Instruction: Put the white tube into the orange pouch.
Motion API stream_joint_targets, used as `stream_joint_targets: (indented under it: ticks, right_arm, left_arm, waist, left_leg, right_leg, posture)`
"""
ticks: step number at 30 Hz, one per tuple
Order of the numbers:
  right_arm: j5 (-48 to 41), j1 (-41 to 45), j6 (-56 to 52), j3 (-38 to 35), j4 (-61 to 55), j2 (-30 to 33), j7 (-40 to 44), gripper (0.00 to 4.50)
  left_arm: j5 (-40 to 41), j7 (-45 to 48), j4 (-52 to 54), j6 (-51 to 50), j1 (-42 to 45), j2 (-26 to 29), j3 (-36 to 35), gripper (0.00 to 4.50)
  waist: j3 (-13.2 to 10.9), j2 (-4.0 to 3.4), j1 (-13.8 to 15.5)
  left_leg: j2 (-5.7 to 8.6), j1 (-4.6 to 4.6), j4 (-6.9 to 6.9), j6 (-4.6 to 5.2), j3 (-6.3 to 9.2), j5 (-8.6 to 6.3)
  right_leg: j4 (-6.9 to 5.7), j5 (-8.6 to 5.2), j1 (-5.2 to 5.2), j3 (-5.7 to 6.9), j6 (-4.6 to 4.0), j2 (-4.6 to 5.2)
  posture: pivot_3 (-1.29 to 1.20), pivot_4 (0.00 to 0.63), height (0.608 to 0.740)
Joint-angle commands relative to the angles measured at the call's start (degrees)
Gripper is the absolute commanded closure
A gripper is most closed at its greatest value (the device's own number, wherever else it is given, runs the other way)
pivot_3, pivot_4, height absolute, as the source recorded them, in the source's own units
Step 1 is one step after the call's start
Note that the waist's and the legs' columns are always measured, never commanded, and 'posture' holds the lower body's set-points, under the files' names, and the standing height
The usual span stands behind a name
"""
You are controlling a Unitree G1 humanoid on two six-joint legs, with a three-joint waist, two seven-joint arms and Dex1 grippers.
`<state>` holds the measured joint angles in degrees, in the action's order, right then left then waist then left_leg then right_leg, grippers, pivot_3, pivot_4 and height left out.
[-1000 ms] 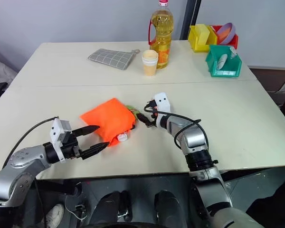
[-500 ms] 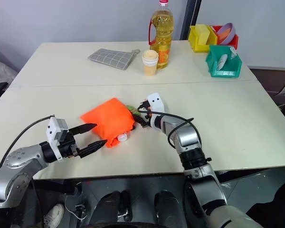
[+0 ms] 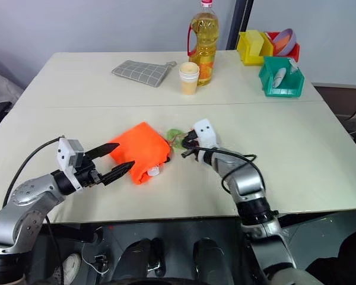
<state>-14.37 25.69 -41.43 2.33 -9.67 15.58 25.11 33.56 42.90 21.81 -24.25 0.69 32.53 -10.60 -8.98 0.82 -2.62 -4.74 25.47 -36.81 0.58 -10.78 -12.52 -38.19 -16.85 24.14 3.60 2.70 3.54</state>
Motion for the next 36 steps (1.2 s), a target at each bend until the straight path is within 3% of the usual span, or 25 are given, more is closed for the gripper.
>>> stream_joint_targets:
  ticks: [1, 8, 19, 28, 36]
  right_arm:
    - [-3.46, -2.15, -1.57, -4.02, -10.55, 2.81, 0.97, 4.44]
    - [-7.62, -5.44, -3.51, -7.25, -18.35, 7.62, 2.83, 4.44]
    - [-14.44, -4.23, -5.28, -10.38, -23.54, 8.89, 2.84, 4.44]
    - [-25.18, -0.11, -7.12, -16.83, -26.66, 6.80, -1.09, 4.44]
    - [-30.44, -0.07, -7.14, -16.17, -27.60, 8.27, -2.00, 4.44]
  left_arm:
    - [-0.47, -1.19, -0.38, 1.68, 1.83, -1.07, -0.51, 0.00]
    - [-2.14, -0.87, -5.17, 2.83, 6.62, -3.25, 2.24, 0.00]
    - [-4.52, 5.85, -12.96, 5.15, 15.51, -4.38, 8.23, 0.00]
    - [-4.04, 9.12, -17.49, 5.21, 14.58, -1.98, 5.57, 0.00]
    - [-4.39, 10.31, -18.27, 5.92, 16.02, -1.91, 6.27, 0.00]
  waist:
    - [0.00, 0.01, 0.08]
    - [0.00, 0.01, 0.14]
    - [0.00, 0.02, 0.26]
    - [0.00, 0.02, 0.19]
    - [0.00, 0.02, 0.38]
  left_leg:
    - [0.00, 0.00, 0.02, 0.00, 0.00, 0.00]
    - [0.00, -0.01, -0.01, 0.40, 0.03, -0.10]
    - [0.01, 0.00, -0.04, 0.44, 0.04, -0.09]
    - [0.00, 0.00, -0.04, 0.46, 0.05, -0.08]
    - [0.01, 0.01, -0.10, 0.51, 0.05, -0.12]
  right_leg:
    - [-0.01, 0.00, 0.02, 0.00, 0.00, 0.00]
    - [0.00, -0.01, -0.02, 0.01, -0.01, -0.02]
    - [0.00, 0.00, -0.04, 0.02, 0.01, -0.04]
    - [-0.01, 0.02, -0.03, 0.02, 0.04, -0.06]
    - [0.00, 0.00, -0.07, 0.02, 0.02, -0.01]
  posture:
    - [0.00, 0.150, 0.740]
    - [0.00, 0.150, 0.740]
    - [0.00, 0.150, 0.740]
    - [0.00, 0.150, 0.740]
    - [0.00, 0.150, 0.740]
